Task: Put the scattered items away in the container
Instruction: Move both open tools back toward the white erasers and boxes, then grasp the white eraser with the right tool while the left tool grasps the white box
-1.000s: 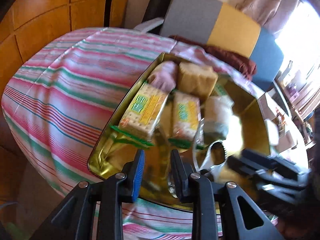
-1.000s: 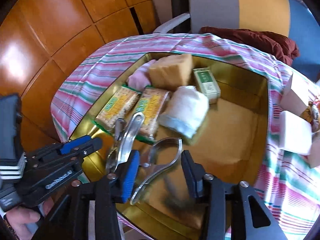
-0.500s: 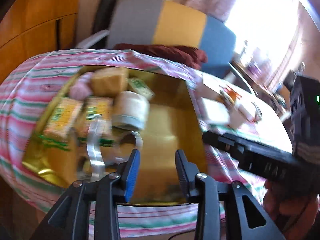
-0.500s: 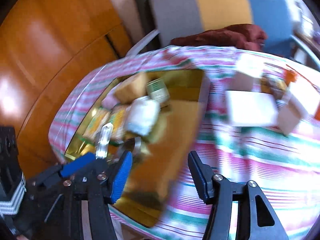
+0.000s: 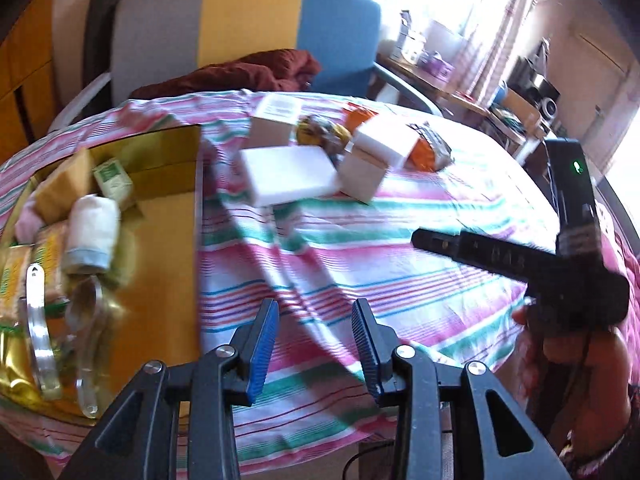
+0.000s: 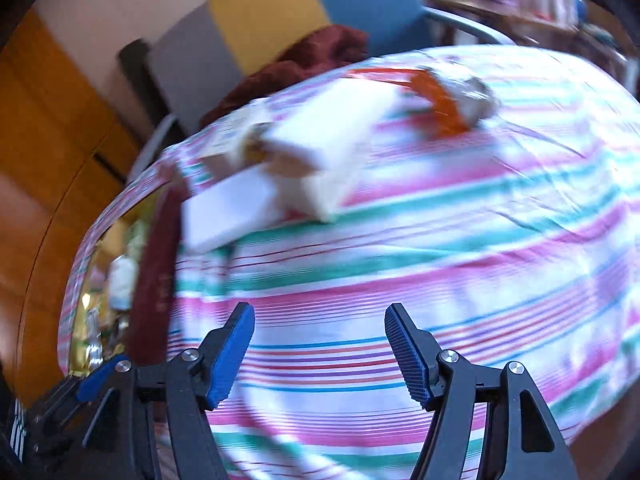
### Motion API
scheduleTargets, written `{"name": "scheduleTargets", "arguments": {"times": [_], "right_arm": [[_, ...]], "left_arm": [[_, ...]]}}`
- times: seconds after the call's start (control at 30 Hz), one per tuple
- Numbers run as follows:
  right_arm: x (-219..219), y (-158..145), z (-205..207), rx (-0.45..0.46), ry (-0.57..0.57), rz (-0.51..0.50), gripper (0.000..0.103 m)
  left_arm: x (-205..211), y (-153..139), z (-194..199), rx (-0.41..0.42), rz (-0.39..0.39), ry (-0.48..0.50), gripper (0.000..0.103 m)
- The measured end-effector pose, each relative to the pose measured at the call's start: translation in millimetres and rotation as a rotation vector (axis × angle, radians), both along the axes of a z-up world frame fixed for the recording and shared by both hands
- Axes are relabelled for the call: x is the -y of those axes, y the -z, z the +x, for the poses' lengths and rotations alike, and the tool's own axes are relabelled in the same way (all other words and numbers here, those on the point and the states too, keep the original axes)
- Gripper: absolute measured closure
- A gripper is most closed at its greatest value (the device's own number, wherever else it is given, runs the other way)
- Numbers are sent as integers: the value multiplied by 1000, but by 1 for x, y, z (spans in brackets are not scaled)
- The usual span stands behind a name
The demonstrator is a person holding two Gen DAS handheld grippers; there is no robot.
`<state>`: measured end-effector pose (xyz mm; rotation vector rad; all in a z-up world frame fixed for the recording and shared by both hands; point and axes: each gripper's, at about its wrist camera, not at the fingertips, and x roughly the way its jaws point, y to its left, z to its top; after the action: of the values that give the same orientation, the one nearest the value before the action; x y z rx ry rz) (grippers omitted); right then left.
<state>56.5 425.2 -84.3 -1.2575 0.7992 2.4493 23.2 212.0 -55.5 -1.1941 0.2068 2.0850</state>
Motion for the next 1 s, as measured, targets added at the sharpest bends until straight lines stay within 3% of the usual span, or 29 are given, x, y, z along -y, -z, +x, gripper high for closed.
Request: {"name": "scheduleTargets", "arguments": {"times": [0.3,0.57,0.63,0.8,0.87,0.93,1.0], "right_arm": [[-52,5,4,18,96,42,29],[-68,-1,1,-28,134,18,29],[-65,-11,-13,-49,116,36,29],[-53,-44,-67,-108,58,149,28],[-49,-57,-96,-117,32,194,20],[-46,-63,-126,-93,-7,253,13],[-45,-56,-156,-10,-34,323,13]], "left_arm": [[-35,14,-8,-31,-51,9,65],[-55,40,-18,29,-93,19,65],[-54,51,-19,64,-107,14,65],[-40,57,-23,114,-29,-24,58],[-40,57,-21,104,-34,-17,58],[-40,56,-18,92,-40,-10,57],[-40,56,-16,84,-39,-4,55]]}}
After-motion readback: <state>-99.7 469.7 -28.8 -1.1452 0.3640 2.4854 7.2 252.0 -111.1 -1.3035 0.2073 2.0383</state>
